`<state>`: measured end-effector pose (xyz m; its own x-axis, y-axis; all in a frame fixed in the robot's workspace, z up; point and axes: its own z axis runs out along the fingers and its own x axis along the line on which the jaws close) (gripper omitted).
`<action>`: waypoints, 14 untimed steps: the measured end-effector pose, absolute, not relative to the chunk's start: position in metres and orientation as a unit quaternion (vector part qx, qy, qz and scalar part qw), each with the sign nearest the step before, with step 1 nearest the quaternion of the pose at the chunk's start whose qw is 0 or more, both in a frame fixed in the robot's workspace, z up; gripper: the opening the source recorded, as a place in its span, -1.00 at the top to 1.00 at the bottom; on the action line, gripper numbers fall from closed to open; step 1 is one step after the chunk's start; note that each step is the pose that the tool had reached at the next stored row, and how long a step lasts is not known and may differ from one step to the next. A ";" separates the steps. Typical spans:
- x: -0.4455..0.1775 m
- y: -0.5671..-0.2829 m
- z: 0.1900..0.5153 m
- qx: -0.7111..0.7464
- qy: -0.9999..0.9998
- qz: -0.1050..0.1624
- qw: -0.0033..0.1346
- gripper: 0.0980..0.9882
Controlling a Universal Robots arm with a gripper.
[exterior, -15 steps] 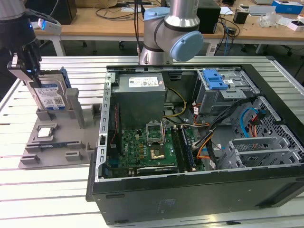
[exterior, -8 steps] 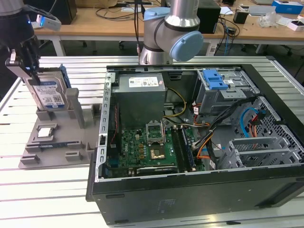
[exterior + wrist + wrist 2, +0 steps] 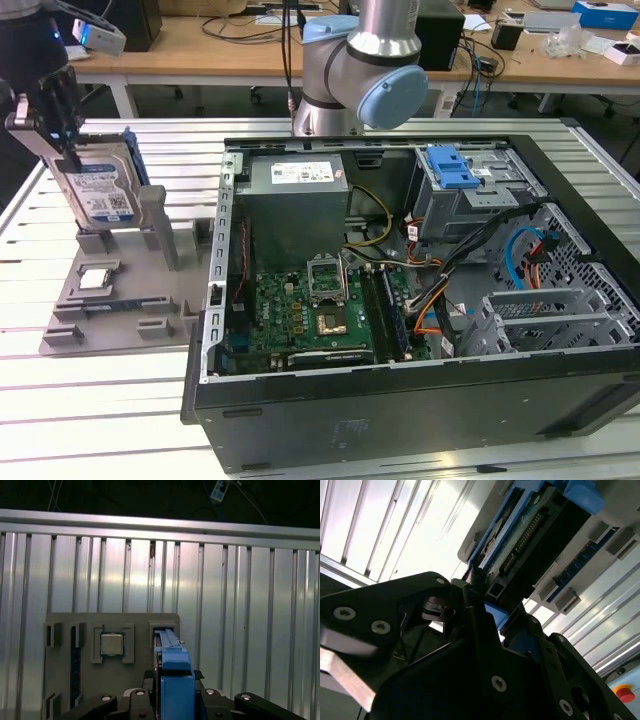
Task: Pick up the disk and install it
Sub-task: 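Pick up the disk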
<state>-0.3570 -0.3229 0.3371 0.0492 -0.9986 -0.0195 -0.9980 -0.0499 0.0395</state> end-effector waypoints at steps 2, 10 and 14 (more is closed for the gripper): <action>-0.357 -0.323 0.340 0.724 -0.689 -0.021 0.008 0.39; -0.357 -0.322 0.365 0.724 -0.689 -0.021 0.008 0.39; -0.357 -0.322 0.373 0.724 -0.689 -0.021 0.008 0.39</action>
<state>-0.3570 -0.3222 0.3734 0.0491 -0.9986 -0.0195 -0.9980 -0.0499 0.0395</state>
